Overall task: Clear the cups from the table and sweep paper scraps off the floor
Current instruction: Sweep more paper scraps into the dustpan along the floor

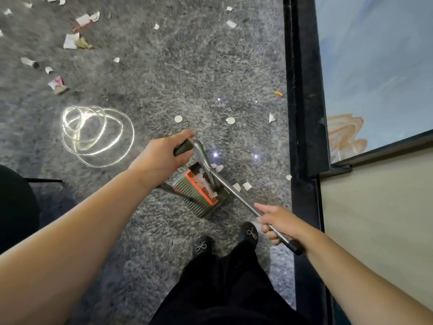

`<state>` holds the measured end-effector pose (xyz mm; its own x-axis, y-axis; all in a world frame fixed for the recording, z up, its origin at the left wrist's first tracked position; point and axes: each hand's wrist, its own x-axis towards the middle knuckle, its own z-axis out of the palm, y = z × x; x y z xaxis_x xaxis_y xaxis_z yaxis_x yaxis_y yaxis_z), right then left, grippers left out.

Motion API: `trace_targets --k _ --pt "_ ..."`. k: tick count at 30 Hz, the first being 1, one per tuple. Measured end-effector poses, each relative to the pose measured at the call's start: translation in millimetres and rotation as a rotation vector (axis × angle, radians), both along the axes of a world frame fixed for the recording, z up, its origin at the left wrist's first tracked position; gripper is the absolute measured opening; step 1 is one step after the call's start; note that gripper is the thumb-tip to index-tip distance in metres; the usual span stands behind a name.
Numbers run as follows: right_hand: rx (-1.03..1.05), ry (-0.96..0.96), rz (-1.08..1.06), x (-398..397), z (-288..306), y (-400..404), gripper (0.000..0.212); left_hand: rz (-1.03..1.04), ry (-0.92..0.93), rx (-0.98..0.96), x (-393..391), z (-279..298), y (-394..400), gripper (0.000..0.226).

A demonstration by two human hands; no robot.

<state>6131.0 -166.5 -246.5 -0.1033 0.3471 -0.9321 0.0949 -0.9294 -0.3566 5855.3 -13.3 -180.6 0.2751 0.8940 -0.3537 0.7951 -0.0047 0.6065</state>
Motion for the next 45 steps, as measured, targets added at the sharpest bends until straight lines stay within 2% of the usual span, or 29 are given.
trace_targets --k 5,14,22,27,36,45 --pt "0.034 0.016 -0.064 2 12 -18 0.059 0.001 -0.062 -0.041 -11 -2 -10 0.042" --pt "0.077 -0.151 -0.187 23 1 -53 0.064 -0.174 -0.058 -0.112 -20 1 -8 0.042" --pt "0.005 -0.267 -0.254 29 -21 -52 0.063 -0.170 -0.027 -0.110 -23 5 2 0.038" --pt "-0.007 -0.169 -0.308 -3 -30 -57 0.062 -0.165 -0.020 -0.094 -25 2 -3 0.039" --pt "-0.007 0.017 -0.253 -55 -14 -60 0.060 -0.143 0.000 -0.065 -28 1 -10 0.040" --pt "0.091 0.032 -0.242 -57 11 -56 0.061 -0.150 0.005 -0.080 -31 0 -12 0.040"
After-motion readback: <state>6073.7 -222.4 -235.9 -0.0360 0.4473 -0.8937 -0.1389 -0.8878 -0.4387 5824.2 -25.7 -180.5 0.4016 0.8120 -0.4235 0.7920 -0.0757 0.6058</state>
